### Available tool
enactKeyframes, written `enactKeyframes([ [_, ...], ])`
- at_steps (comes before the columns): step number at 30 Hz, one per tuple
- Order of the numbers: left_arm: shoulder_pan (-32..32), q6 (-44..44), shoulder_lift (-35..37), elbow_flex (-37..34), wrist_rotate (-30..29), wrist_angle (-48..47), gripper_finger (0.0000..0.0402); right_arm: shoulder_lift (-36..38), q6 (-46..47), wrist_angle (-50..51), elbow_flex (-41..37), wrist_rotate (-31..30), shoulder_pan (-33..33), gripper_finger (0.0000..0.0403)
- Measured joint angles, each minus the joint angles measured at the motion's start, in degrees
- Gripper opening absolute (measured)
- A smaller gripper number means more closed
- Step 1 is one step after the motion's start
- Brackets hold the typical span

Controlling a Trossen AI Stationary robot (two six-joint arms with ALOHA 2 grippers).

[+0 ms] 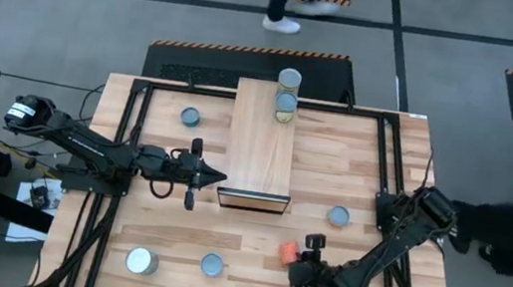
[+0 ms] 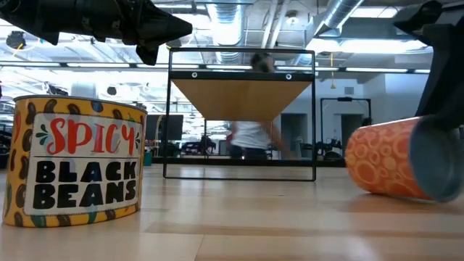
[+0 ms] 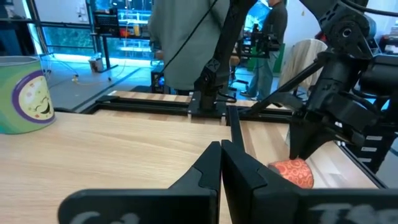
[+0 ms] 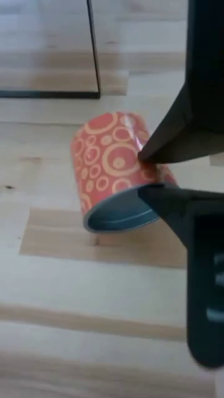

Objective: Pick and place cans onto a shelf
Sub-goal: Put the canned tomato sauce on the shelf

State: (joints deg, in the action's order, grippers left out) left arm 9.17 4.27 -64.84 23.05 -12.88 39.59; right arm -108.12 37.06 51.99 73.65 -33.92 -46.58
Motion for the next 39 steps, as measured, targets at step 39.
enactKeyframes([
  [39, 9.07, -2.54, 0.0, 0.0, -7.5, 0.2, 0.0, 0.17, -1.2, 12.45, 11.15, 43.2, 21.46, 0.001],
])
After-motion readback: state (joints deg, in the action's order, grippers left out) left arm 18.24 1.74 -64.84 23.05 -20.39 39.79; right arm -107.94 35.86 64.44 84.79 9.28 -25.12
